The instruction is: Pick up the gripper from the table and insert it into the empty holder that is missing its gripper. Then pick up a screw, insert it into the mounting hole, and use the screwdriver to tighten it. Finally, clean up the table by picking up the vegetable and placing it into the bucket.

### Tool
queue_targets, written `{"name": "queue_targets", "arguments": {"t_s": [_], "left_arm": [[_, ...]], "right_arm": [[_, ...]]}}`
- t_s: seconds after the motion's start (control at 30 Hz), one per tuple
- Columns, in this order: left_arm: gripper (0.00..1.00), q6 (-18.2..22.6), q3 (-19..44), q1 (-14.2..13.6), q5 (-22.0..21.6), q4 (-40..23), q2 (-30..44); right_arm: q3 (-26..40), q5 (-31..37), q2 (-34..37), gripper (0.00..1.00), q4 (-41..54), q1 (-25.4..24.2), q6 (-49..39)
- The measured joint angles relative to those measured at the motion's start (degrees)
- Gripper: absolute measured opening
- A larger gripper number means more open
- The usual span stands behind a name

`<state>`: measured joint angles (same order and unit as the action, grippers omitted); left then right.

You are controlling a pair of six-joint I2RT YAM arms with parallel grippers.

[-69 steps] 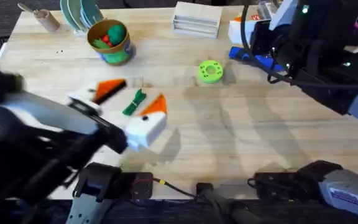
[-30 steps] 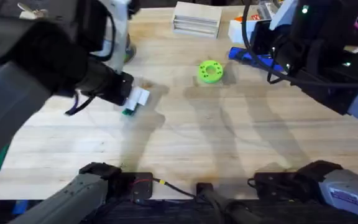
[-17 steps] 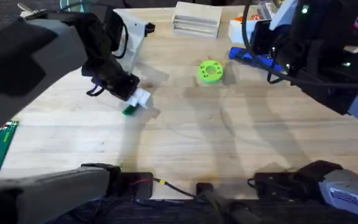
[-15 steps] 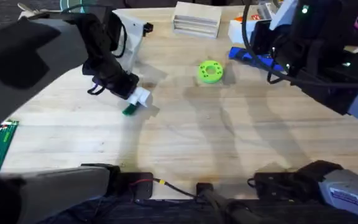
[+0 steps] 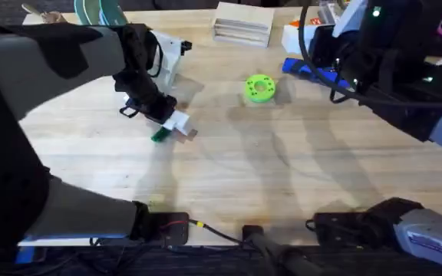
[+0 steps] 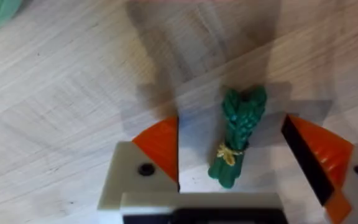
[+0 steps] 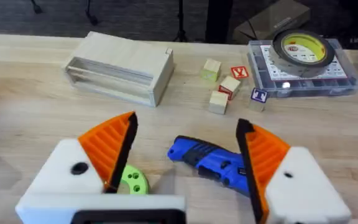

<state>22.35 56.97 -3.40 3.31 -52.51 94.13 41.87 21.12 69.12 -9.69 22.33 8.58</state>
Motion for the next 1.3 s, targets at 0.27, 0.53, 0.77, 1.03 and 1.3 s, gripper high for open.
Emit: {"name": "queue_targets", "arguments": {"t_s": [0.27, 0.53, 0.77, 1.03, 1.3], "left_arm": [[0.834, 0.17, 0.09, 0.04, 0.03, -0.83, 0.00], [0.414, 0.26, 0.09, 0.07, 0.59, -1.29, 0.07], [0.015, 0.39, 0.13, 0.07, 1.23, -1.24, 0.23], [0.011, 0.37, 0.11, 0.07, 1.48, -1.20, 0.03], [0.009, 0.38, 0.07, 0.07, 1.64, -0.79, -9.35]], "right_arm": [[0.00, 0.00, -0.02, 0.994, 0.94, 0.00, 0.00], [0.00, 0.00, 0.00, 0.994, 1.70, 0.00, 0.00], [0.00, 0.00, 0.00, 0.993, 1.72, 0.00, 0.00], [0.00, 0.00, 0.00, 0.994, 1.72, 0.00, 0.00], [0.00, 0.00, 0.00, 0.994, 1.72, 0.00, 0.01]]}}
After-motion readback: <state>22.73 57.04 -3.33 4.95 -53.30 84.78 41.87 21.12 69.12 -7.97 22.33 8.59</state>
